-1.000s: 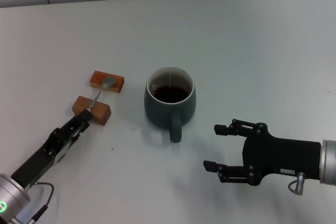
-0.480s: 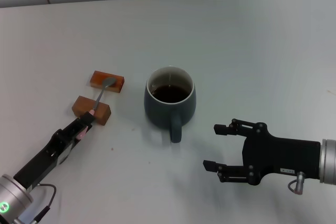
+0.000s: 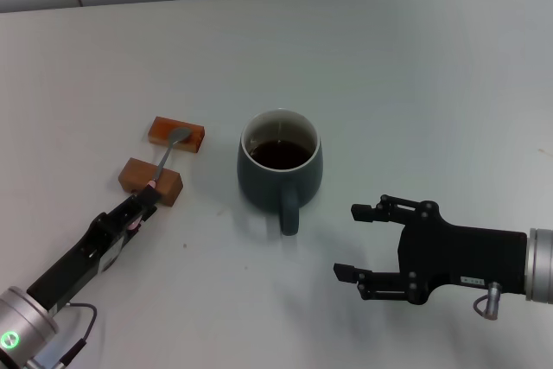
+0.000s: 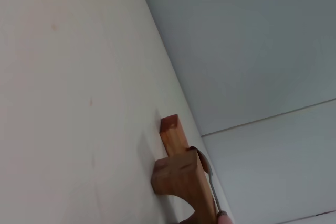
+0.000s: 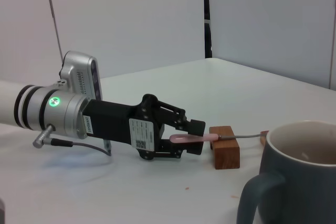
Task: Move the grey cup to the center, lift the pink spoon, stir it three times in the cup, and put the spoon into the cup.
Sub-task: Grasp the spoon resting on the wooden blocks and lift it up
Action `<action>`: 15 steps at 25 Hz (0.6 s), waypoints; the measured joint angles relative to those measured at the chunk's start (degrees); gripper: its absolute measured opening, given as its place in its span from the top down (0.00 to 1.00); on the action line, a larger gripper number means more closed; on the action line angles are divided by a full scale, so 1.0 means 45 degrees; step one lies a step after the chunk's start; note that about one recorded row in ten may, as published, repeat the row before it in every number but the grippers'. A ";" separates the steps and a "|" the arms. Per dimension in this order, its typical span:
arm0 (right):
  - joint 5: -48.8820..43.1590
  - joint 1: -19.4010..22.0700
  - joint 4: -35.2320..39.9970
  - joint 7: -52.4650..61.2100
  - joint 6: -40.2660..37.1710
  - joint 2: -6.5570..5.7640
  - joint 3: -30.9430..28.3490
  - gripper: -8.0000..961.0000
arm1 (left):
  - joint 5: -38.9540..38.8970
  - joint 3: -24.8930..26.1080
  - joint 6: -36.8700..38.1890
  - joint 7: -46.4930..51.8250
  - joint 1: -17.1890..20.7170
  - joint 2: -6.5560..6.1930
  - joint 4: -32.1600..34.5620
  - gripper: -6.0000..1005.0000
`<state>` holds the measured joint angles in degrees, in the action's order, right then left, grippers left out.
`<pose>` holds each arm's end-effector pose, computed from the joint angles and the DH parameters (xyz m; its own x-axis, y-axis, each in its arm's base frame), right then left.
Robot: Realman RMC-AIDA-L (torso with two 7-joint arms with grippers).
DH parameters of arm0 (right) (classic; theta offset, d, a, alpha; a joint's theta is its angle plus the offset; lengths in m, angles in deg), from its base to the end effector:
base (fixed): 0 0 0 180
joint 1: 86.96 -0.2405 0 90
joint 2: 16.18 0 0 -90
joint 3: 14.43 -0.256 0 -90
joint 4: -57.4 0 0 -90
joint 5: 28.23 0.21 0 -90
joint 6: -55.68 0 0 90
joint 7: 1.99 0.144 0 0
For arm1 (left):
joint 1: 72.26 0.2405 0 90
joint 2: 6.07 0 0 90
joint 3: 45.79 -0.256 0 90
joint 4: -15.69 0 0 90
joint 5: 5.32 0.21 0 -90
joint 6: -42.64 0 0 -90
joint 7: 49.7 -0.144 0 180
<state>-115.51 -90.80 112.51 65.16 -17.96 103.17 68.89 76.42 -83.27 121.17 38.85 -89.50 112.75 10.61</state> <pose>0.2725 0.2427 -0.0509 0.8802 -0.1714 -0.4426 -0.2999 -0.9236 -0.2388 -0.3425 0.2217 -0.0735 -0.3070 0.6097 0.7307 0.9029 -0.0562 0.4262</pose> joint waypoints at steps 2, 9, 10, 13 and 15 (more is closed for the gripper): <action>0.0000 -0.0002 0.0000 0.0000 -0.0001 0.0000 0.0000 0.15 | 0.0000 -0.0009 -0.0028 0.0002 -0.0021 0.0000 -0.0026 0.65; 0.0000 -0.0007 -0.0012 -0.0001 -0.0002 0.0000 0.0010 0.15 | 0.0001 -0.0443 -0.0247 -0.0132 -0.0093 0.0000 0.0124 0.71; 0.0000 -0.0006 -0.0017 -0.0002 -0.0002 0.0000 0.0026 0.15 | 0.0015 -0.0463 -0.0233 -0.0236 -0.0064 -0.0001 0.0229 0.73; -0.0001 -0.0006 -0.0027 -0.0002 -0.0002 0.0000 0.0051 0.15 | 0.0014 -0.0419 -0.0150 -0.0310 -0.0004 -0.0010 0.0297 0.77; -0.0002 -0.0007 -0.0040 -0.0006 -0.0002 0.0000 0.0100 0.15 | 0.0006 -0.0377 0.0027 -0.0327 0.0078 -0.0019 0.0435 0.80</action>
<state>-115.51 -90.83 112.33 65.13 -17.97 103.17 69.34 76.45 -84.97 121.29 37.38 -89.15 112.67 12.57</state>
